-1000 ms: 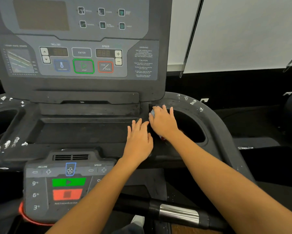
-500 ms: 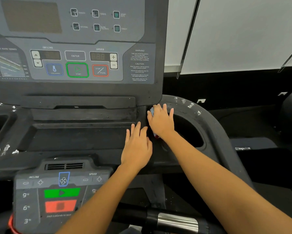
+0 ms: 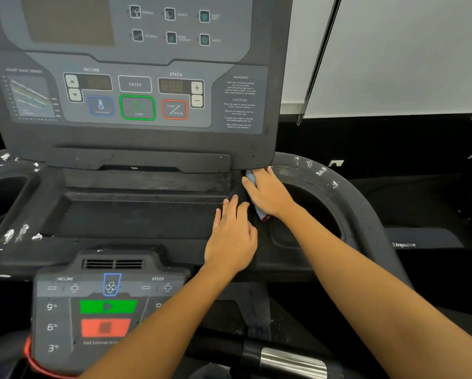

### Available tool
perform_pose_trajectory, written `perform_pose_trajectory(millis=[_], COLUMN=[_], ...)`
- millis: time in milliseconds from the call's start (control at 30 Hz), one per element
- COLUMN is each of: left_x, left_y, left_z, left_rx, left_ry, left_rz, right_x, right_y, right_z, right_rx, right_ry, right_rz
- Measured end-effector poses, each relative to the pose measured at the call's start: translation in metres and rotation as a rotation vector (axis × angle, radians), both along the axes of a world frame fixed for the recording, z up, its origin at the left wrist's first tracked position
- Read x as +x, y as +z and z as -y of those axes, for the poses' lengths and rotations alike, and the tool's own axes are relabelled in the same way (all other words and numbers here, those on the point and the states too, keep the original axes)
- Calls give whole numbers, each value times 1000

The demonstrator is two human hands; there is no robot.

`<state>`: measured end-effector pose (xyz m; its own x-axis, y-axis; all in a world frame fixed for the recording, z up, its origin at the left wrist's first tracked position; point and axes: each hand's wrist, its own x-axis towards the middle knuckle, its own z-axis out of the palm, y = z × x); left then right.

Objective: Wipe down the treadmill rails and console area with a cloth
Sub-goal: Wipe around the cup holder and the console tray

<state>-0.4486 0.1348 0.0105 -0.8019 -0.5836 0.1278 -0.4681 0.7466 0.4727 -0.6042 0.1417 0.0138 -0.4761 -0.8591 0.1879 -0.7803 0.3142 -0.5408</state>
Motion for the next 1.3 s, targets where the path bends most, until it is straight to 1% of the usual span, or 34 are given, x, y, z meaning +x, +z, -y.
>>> perform_pose_trajectory(millis=[67,133,233,267,300,400,467,600,667,733,900,967,1067,1300], left_x=[0,-1,-1,-1,-1,-1,-1,-3,-3,-2,0,1,3,4], left_y=[0,0,2,3,3,2,1,0,1,1,0,1,1,2], left_z=[0,0,-1,-1,-1,-1,-1,0,-1,-1,0,0,2,3], left_rx=[-15,-19,0,5,8,11,13,31,24,13,-8,-11,-18,-14], left_ry=[2,5,8,7,6,3,5,15,10,5,-2,-6,-6,-2], left_rz=[11,21,29,29,28,25,20,-19,-16,2,15,23,27,49], right_x=[0,-3,-7,-7,-6,-2,4,16,14,8,-10,-15,-17,-28], right_y=[-4,-3,1,2,4,7,7,2,3,6,0,-2,1,5], right_z=[-8,-9,4,10,15,16,7,-7,-5,0,21,27,28,20], right_rx=[37,52,82,96,103,41,23,39,44,59,153,162,175,321], right_ry=[32,46,-12,-36,-58,-83,-50,96,62,-20,-139,-172,-215,-301], right_rz=[24,3,-90,-94,-70,53,67,0,-3,-28,-210,-249,-250,-210])
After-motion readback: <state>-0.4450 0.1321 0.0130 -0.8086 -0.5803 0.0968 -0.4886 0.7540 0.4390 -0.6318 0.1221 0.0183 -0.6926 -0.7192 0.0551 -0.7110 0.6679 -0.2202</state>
